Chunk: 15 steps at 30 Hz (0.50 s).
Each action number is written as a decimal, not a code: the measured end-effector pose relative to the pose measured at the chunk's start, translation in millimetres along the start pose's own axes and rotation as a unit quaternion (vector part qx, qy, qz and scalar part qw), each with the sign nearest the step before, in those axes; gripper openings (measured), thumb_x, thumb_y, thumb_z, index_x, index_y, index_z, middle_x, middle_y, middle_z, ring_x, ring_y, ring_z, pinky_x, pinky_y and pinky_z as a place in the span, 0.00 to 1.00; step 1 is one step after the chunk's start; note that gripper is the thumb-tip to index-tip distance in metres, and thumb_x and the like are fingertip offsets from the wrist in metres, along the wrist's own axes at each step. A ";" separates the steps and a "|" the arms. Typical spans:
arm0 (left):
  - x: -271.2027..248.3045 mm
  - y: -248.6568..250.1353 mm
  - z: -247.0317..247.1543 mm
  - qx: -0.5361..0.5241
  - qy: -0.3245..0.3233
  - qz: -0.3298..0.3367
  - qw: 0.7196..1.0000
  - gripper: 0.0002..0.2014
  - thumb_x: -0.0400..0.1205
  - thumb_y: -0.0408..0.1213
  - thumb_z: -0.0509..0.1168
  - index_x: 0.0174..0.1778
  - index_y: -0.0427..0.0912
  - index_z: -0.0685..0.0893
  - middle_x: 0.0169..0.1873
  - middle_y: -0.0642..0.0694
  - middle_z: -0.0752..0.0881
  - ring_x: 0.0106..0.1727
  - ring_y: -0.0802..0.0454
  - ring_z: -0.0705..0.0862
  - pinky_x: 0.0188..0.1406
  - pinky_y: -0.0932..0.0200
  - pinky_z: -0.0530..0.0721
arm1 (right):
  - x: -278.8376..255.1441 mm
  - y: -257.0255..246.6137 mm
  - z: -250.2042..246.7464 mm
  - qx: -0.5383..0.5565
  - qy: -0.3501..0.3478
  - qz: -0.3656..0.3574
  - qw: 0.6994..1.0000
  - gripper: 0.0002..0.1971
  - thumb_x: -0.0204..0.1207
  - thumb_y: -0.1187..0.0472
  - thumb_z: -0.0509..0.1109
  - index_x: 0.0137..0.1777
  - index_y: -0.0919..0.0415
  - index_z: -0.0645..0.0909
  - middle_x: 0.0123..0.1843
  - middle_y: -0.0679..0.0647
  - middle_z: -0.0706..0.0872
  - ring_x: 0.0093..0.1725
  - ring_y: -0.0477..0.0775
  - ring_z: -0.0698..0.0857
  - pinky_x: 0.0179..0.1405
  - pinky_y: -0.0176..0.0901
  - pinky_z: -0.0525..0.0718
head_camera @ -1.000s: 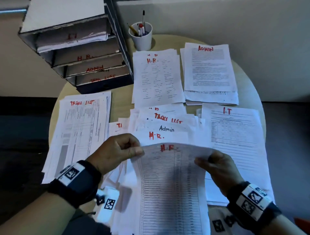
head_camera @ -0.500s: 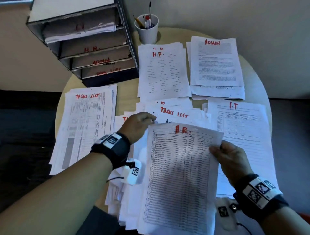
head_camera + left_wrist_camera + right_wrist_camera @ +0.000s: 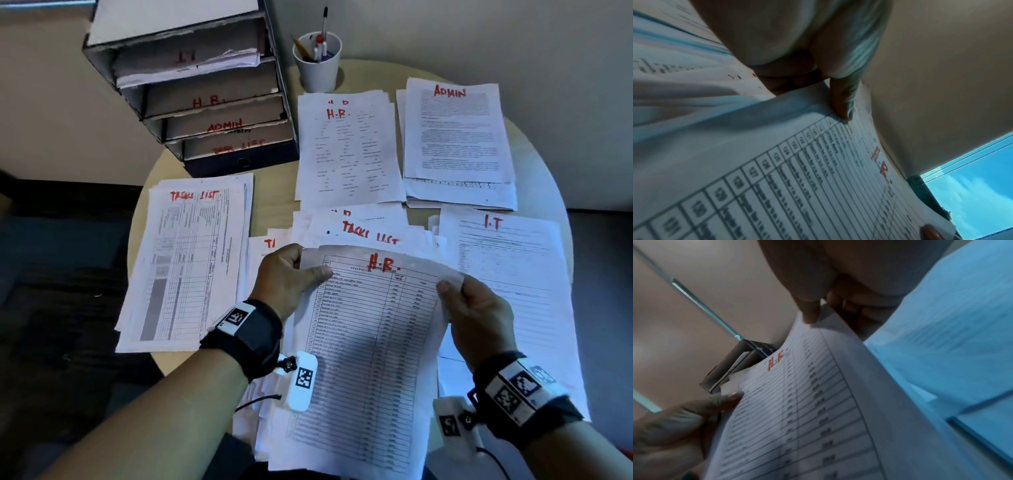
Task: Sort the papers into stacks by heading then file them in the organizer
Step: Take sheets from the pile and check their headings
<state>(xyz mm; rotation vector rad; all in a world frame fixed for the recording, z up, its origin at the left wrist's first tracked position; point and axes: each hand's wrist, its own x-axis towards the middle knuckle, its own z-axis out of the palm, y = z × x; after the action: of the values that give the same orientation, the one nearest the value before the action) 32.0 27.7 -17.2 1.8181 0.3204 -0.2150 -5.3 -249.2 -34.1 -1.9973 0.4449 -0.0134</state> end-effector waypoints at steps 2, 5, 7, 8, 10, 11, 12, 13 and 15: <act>2.1 -0.9 -4.6 0.001 -0.006 -0.001 1.000 0.19 0.70 0.44 0.82 0.44 0.34 0.85 0.37 0.43 0.91 0.38 0.49 0.85 0.42 0.54 0.85 | 1.5 -2.4 0.5 -0.075 0.027 -0.014 0.997 0.11 0.84 0.53 0.66 0.57 0.52 0.89 0.37 0.49 0.87 0.44 0.58 0.85 0.44 0.40 0.74; 8.3 -3.5 -10.6 -0.021 -0.014 -0.014 1.000 0.16 0.77 0.43 0.77 0.48 0.31 0.87 0.40 0.43 0.88 0.41 0.49 0.82 0.45 0.52 0.82 | 4.8 1.3 -4.5 -0.045 0.051 -0.036 0.997 0.10 0.82 0.57 0.68 0.57 0.50 0.90 0.44 0.47 0.89 0.46 0.47 0.84 0.47 0.33 0.76; 9.3 -4.0 -13.8 -0.016 -0.020 -0.015 1.000 0.07 0.82 0.37 0.72 0.47 0.36 0.90 0.41 0.48 0.90 0.41 0.54 0.84 0.45 0.58 0.82 | 7.4 10.2 -14.6 0.070 0.026 -0.026 0.997 0.13 0.76 0.68 0.71 0.46 0.48 0.92 0.46 0.55 0.92 0.45 0.47 0.85 0.49 0.35 0.81; 7.9 -2.4 -15.3 -0.010 -0.020 -0.011 1.000 0.03 0.83 0.34 0.71 0.47 0.41 0.91 0.42 0.51 0.91 0.42 0.58 0.85 0.46 0.63 0.83 | 7.1 14.1 -22.4 0.131 0.002 -0.008 0.991 0.17 0.72 0.76 0.70 0.40 0.51 0.91 0.46 0.60 0.92 0.46 0.53 0.87 0.49 0.42 0.83; 1.4 2.8 -19.1 0.022 -0.010 0.033 0.999 0.08 0.81 0.29 0.72 0.44 0.49 0.90 0.47 0.53 0.88 0.46 0.66 0.84 0.50 0.70 0.80 | 2.6 18.3 -40.0 0.214 -0.065 0.028 0.974 0.18 0.62 0.86 0.67 0.32 0.62 0.88 0.45 0.62 0.92 0.51 0.64 0.87 0.49 0.47 0.83; -3.1 6.3 -20.3 0.039 -0.012 0.056 0.998 0.11 0.80 0.27 0.73 0.43 0.50 0.90 0.48 0.52 0.88 0.48 0.68 0.84 0.52 0.73 0.79 | -1.1 18.7 -47.5 0.230 -0.098 0.026 0.968 0.17 0.59 0.87 0.66 0.30 0.65 0.86 0.45 0.62 0.91 0.53 0.67 0.87 0.49 0.46 0.82; -8.8 9.7 -21.5 0.045 -0.021 0.065 0.997 0.12 0.79 0.26 0.73 0.42 0.51 0.90 0.47 0.52 0.89 0.48 0.67 0.85 0.52 0.73 0.80 | -4.6 19.2 -53.4 0.230 -0.123 0.014 0.965 0.15 0.58 0.87 0.67 0.30 0.67 0.85 0.46 0.61 0.91 0.55 0.68 0.86 0.49 0.43 0.83; -17.2 14.6 -22.7 0.034 -0.040 0.062 0.997 0.12 0.79 0.26 0.73 0.41 0.50 0.91 0.45 0.53 0.90 0.48 0.65 0.86 0.51 0.72 0.81 | -7.8 18.9 -56.3 0.221 -0.144 -0.004 0.965 0.14 0.59 0.86 0.69 0.30 0.67 0.85 0.49 0.59 0.91 0.58 0.67 0.86 0.51 0.41 0.84; -34.9 21.9 -23.6 -0.001 -0.094 0.048 0.994 0.08 0.79 0.28 0.73 0.41 0.47 0.91 0.39 0.53 0.91 0.43 0.58 0.87 0.48 0.67 0.82 | -13.8 20.7 -52.0 0.194 -0.163 -0.020 0.967 0.07 0.61 0.78 0.74 0.31 0.67 0.87 0.60 0.53 0.90 0.62 0.56 0.87 0.58 0.40 0.84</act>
<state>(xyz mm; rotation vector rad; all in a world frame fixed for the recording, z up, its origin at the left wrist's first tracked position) 5.7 41.4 19.9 1.7917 0.0995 -0.3159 -35.0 -298.0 -25.8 -1.5841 0.1709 0.1868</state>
